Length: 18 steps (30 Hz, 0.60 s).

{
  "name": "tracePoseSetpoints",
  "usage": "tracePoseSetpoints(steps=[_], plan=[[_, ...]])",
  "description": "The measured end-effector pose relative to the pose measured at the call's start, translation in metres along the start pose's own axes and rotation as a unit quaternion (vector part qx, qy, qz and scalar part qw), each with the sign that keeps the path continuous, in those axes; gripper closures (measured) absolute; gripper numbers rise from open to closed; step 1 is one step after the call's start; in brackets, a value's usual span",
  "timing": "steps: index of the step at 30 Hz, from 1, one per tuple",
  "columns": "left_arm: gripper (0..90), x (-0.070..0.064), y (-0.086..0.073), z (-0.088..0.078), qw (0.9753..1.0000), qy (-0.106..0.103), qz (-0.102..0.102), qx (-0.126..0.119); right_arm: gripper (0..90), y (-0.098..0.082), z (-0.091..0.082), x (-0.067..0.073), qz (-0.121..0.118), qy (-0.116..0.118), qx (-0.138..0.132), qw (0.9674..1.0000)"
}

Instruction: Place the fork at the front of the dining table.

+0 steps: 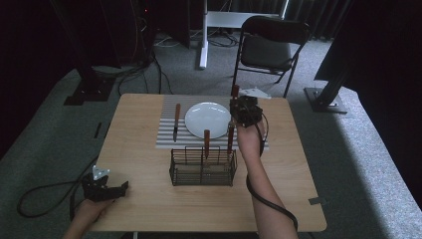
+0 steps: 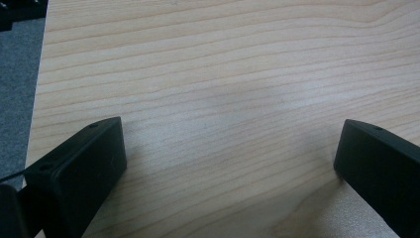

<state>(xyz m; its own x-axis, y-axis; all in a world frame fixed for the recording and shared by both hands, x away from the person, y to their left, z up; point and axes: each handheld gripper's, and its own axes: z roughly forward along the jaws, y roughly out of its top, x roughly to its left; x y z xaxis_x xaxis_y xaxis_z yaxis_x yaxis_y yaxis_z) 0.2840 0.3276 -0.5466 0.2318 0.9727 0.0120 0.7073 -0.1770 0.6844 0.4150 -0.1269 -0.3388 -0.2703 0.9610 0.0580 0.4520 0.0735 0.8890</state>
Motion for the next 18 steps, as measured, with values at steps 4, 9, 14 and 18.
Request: tracePoseSetpoints(steps=[4,9,14,18], plan=[[0.0,0.0,0.0,0.0,1.0,0.0,0.0,0.001,76.3,-0.007,0.003,-0.02,-0.006,-0.022,0.008,0.9997],[0.0,0.0,0.0,0.0,1.0,0.0,0.0,0.001,76.3,-0.014,0.01,-0.036,0.002,-0.027,0.022,0.9994],[0.0,0.0,0.0,0.0,1.0,0.0,0.0,0.001,76.3,-0.019,0.017,-0.045,0.006,-0.032,0.03,0.999],[0.0,0.0,0.0,0.0,1.0,0.0,0.0,0.001,76.3,-0.022,0.02,-0.051,0.012,-0.032,0.034,0.9988]])
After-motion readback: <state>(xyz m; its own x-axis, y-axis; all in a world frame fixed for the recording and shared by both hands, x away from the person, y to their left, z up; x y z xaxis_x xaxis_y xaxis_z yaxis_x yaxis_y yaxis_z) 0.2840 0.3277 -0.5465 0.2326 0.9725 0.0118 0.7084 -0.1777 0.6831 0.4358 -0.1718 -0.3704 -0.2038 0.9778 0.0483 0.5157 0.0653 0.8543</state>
